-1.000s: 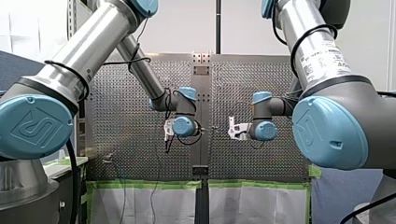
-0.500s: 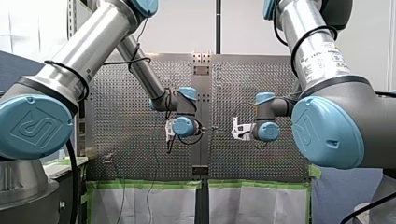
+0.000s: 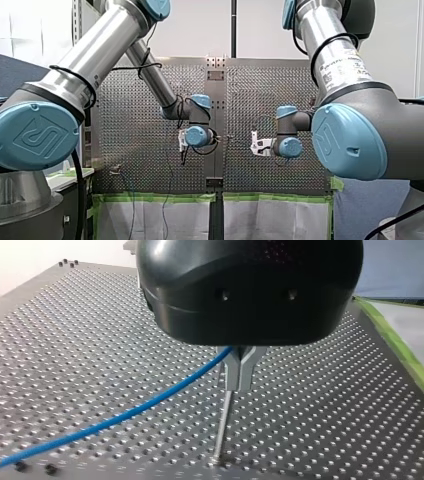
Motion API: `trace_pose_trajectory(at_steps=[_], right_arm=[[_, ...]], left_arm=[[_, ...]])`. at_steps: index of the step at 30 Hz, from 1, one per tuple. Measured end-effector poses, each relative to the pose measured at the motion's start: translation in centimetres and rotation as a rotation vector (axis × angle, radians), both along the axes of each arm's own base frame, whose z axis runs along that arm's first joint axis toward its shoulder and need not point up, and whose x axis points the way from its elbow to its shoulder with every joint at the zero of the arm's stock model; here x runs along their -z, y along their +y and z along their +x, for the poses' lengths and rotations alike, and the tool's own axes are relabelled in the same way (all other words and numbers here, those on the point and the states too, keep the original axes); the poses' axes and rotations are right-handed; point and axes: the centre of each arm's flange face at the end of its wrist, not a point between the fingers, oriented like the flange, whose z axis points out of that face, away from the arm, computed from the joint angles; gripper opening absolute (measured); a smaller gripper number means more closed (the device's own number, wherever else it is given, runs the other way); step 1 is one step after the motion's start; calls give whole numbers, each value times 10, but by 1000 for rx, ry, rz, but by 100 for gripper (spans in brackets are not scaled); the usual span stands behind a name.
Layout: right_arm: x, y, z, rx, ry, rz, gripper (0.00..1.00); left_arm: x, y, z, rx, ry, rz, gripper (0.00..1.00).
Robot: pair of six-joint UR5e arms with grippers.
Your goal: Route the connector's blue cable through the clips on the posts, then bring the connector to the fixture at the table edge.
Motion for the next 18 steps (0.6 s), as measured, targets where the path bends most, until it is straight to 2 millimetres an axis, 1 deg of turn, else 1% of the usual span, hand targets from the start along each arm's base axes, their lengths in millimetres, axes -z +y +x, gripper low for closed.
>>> trace_pose_trajectory(at_steps=[4, 9, 18], right_arm=[[0, -2, -2, -2, -4, -2, 0], [-1, -7, -6, 4, -9, -4, 0], [-4, -16, -15, 20, -15, -4, 0]], left_arm=[[9, -5, 1, 10, 4, -26, 0], [8, -9, 6, 19, -5, -55, 0], [9, -10, 6, 39, -1, -58, 0]])
